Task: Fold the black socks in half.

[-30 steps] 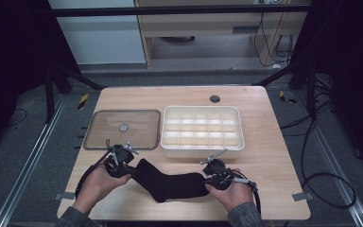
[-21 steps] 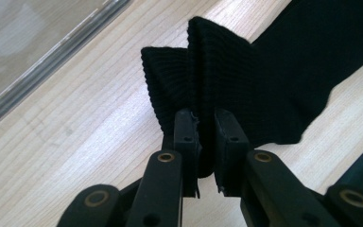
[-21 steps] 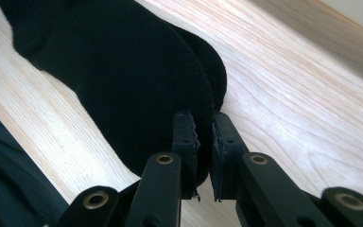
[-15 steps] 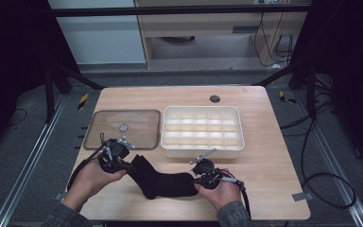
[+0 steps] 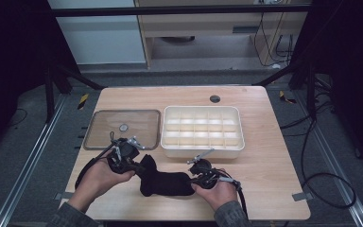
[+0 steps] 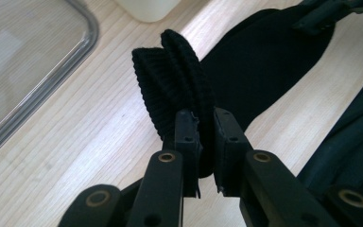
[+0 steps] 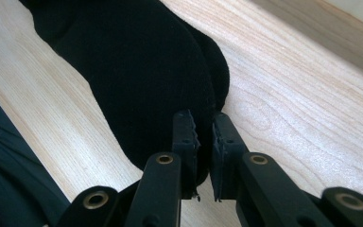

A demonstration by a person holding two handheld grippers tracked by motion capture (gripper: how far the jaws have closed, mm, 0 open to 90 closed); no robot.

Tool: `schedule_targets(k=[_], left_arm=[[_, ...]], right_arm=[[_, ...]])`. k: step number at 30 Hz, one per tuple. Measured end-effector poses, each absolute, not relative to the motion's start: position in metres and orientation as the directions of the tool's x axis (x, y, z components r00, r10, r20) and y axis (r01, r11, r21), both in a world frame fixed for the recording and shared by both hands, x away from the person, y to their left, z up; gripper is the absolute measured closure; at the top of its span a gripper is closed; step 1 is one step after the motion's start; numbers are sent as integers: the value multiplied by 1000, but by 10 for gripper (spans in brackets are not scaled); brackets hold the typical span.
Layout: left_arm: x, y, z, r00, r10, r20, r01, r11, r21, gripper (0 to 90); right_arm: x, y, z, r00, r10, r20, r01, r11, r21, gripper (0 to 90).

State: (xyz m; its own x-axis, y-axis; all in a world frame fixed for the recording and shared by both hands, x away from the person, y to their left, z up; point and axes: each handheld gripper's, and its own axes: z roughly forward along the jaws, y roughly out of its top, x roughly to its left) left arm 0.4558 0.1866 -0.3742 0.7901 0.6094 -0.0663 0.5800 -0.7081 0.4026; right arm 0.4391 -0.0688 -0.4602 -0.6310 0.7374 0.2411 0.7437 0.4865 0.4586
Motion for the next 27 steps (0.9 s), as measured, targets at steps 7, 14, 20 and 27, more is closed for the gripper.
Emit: schedule_targets(k=[7,14,20,27], left_arm=[[450,171,-373,816,574,-70,548,-729,410,818],[443,146,-379,850,525,-52,500,-771,394,817],[443,134,-394,853,519,-60,498,-774,390,817],[448,125,-415,835,546,-68,526,-754,394,817]], right_arm=[[441,-67,-464,-627,733,265,749,473,463,825],[441,-63,-469,-631,724,279,748,472,466,824],[442,-66,-472,-629,721,289,748,461,477,823],[441,-70,-472,-621,732,281,748,446,492,744]])
